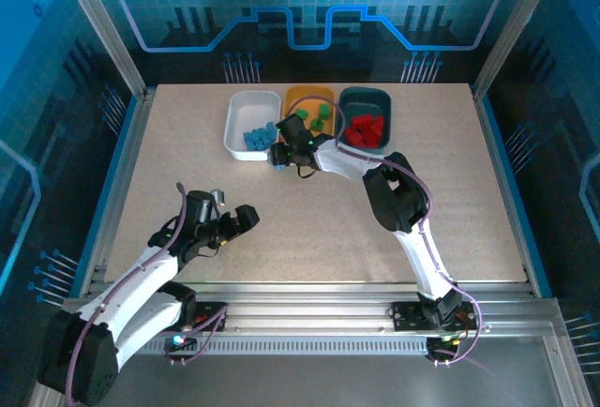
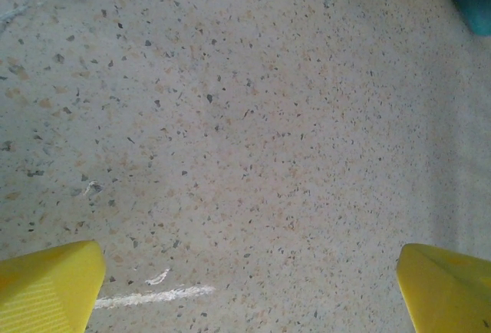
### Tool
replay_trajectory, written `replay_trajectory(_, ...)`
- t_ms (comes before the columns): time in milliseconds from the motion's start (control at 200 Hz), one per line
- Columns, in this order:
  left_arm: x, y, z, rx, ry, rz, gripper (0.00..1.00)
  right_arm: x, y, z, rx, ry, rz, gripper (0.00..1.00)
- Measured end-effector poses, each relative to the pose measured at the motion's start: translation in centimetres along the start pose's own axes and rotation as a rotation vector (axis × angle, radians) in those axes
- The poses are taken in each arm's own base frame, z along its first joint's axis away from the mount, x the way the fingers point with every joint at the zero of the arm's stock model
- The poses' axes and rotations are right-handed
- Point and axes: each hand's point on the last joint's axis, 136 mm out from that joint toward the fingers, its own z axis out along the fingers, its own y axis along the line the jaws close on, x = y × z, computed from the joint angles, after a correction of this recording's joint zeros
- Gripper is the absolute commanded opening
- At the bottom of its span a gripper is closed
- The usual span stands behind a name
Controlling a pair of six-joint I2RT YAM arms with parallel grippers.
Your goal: Sort the legos into containers by color
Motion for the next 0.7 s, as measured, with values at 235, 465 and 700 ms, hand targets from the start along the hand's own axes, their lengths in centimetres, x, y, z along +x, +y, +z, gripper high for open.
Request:
replay_trajectory(235,0.1,0.2,0.2,-0.009,0.008,-0.003,0.99,0.6,1.5,0.4,-0.087,-0.012,-0.01,0.46)
replay_trajectory(465,0.1,0.2,0.3,-0.008,0.007,-0.003,0.99,1.7,0.3,0.4,-0.016,0.011,0.006,0.46)
replay_trajectory(700,0.1,0.4,0.5,-0.014,0.014,-0.003,0.99,2.1,0.3,0.4,0.007,0.015,0.003,0.58)
